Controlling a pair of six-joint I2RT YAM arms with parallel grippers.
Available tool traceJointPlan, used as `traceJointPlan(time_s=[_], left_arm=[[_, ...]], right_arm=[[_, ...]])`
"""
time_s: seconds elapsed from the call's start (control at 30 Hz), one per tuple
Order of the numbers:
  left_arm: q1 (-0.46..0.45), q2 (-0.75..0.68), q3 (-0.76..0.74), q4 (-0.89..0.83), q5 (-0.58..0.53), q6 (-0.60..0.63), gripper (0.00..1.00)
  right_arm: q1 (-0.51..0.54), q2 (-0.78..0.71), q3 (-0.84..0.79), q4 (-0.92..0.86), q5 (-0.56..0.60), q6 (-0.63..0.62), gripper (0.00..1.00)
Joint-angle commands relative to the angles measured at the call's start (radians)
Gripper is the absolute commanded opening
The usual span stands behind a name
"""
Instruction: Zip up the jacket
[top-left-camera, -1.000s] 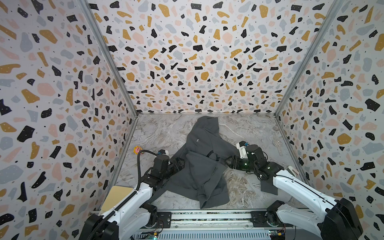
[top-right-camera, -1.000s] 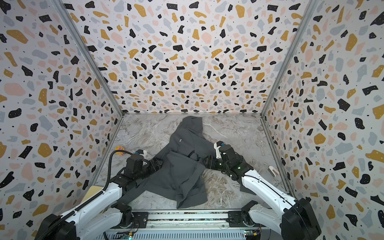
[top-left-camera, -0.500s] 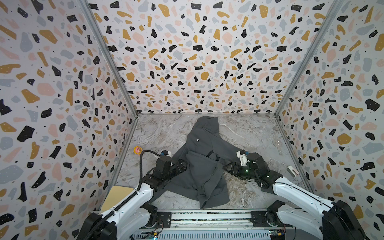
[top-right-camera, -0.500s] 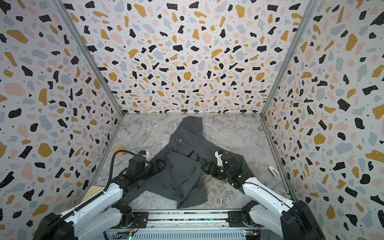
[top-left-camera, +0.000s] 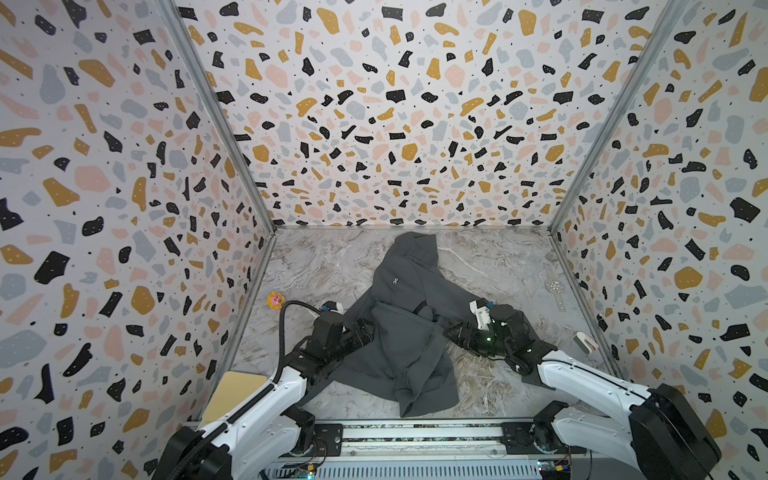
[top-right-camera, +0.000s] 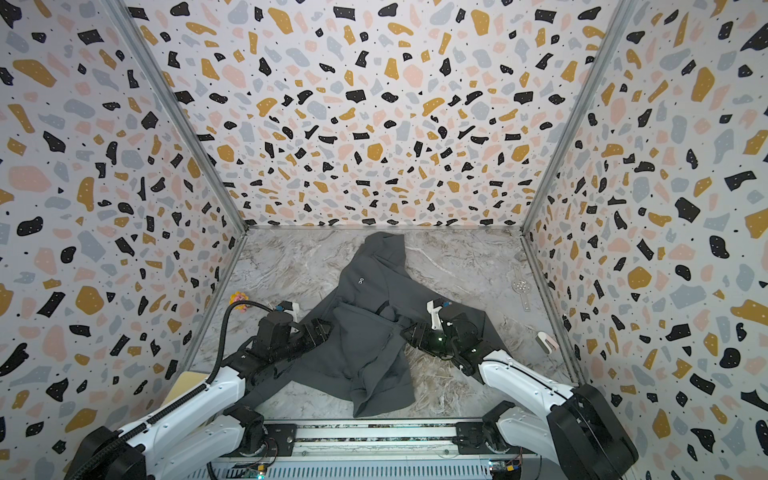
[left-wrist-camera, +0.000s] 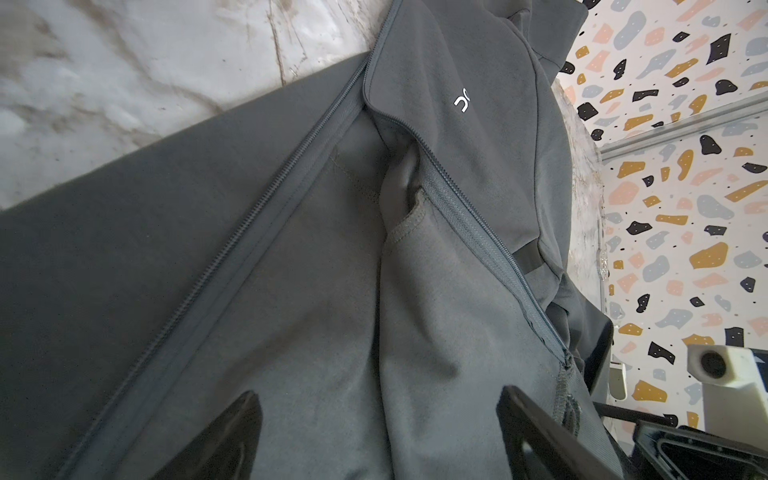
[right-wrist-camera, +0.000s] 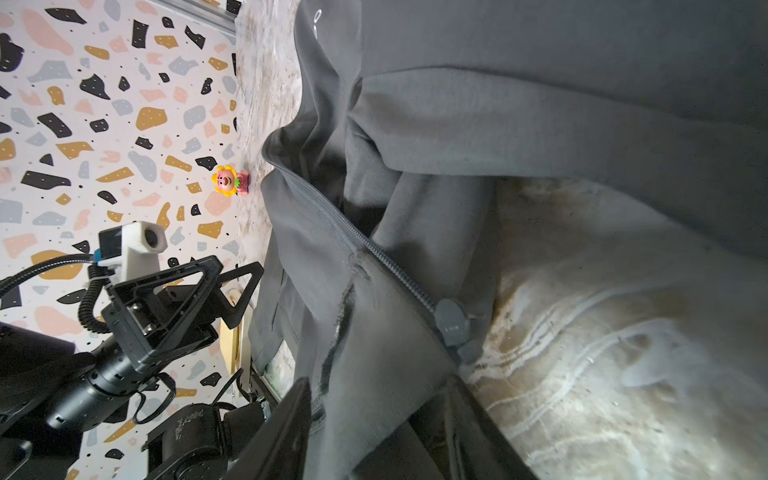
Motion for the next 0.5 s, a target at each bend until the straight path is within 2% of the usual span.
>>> traceJointPlan(time_s=[0.0,0.23,0.47], left_arm=[[-0.006,-0.012,0.014,-0.006,-0.008,-0.002,0.9],[-0.007,-0.013,0.004,0.0,-0.01,-0.006,0.9],[-0.011,-0.008,0.0,0.009,-0.011,-0.009,0.9]], right_arm=[[-0.002,0.025,-0.011,0.056,-0.006,0.016,0.53],[-0.004,0.039,-0.016,0.07,0.003,0.011,0.48],[-0.004,0.042,-0.031,0.079,-0.004,0.024,0.61]])
